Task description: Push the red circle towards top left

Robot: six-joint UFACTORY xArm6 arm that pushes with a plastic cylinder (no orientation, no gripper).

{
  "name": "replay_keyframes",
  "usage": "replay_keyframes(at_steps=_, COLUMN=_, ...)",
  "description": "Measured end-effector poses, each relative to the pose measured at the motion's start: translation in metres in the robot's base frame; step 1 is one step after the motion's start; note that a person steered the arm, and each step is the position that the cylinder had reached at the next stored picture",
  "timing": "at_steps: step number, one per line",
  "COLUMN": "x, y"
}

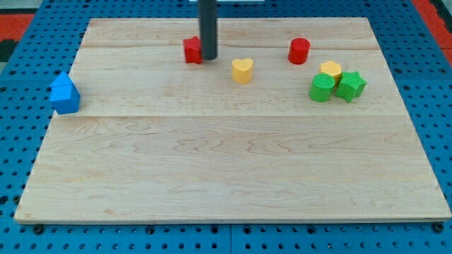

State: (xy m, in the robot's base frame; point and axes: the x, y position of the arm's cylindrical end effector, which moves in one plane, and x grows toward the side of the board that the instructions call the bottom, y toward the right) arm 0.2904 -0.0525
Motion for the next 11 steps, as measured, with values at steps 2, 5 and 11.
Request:
replay_keyframes(at_steps=2, x=-0.051, y=-0.096)
replay_keyframes(at_steps=5, x=-0.075, y=0.091)
replay_keyframes(at_steps=11, x=-0.047, y=0.033)
